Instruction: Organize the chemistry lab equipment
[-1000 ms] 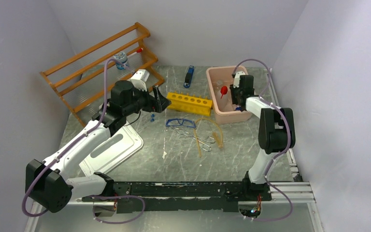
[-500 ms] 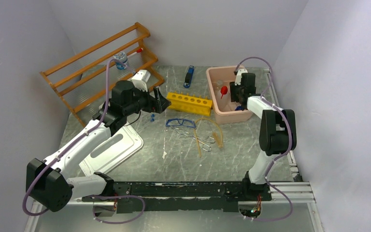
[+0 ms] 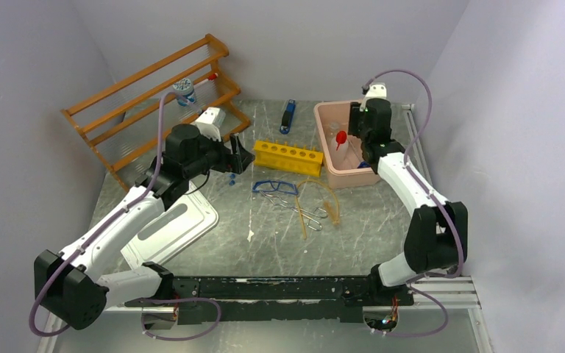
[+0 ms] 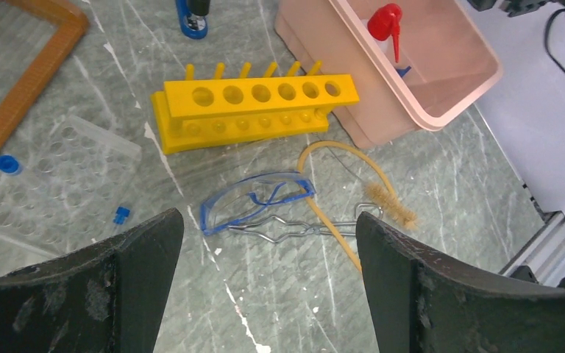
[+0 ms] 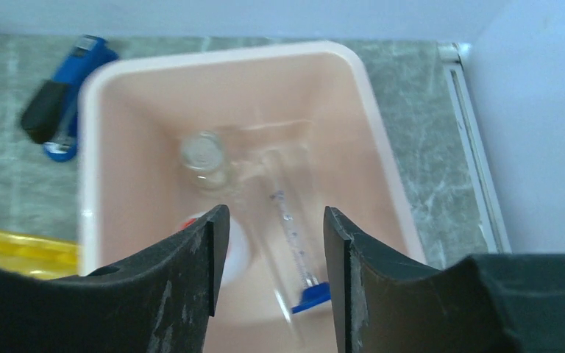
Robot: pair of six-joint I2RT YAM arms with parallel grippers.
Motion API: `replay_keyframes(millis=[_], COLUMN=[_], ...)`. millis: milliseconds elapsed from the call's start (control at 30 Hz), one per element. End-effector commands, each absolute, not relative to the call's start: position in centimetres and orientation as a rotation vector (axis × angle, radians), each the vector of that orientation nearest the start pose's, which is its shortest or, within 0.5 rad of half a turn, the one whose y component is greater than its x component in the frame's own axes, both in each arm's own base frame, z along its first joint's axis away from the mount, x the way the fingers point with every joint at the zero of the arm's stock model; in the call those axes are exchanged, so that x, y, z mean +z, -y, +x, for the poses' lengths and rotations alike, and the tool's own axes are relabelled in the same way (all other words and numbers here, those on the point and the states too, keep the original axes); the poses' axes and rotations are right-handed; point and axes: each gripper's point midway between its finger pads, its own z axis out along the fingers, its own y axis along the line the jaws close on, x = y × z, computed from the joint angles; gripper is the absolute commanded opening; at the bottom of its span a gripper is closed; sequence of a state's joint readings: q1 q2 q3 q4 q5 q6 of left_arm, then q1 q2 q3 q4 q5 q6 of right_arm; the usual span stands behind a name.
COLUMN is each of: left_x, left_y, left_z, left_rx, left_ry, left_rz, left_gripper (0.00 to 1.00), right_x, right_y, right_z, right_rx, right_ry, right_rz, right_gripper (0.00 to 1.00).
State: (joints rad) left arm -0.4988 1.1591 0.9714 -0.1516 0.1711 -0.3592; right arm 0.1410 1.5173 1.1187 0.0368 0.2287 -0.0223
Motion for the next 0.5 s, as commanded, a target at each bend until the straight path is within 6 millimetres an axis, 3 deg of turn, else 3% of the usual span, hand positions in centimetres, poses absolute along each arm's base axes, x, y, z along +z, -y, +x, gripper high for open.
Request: replay_keyframes(millis=[0,100,233,367,467], left_x=[27.2,27.1,27.0,27.2,29.5], left_y=[20.5,19.7,19.0,17.7,17.1], left_z=[31.9,31.7,31.4,31.5,31.2], left_rx=[-0.639,-0.606,-0.577,-0.529,-0.542], left_ry=[-1.901,-1.895,-1.897,-1.911,-1.833], left_rz=[0.239,0.231,0.214,0.129,0.089], left_gripper=[0.91,0.91,0.92,0.91,0.93], right_x=[27.1,29.3,30.6,29.5,27.2], right_y=[-5.5,-8.9,-12.6,-16.5,-19.7], right_z=[45.7,44.0,41.3,38.0,35.1], right_rx=[-0.127,-0.03,0.079,0.245,0.309], right_ry=[-1.821,-1.805,-1.813,-1.861,-1.989], right_rz=[0.003,-0.088,-0.202,-0.304,-0.391], right_gripper=[0.55,0.58,0.59,0.59,0.59])
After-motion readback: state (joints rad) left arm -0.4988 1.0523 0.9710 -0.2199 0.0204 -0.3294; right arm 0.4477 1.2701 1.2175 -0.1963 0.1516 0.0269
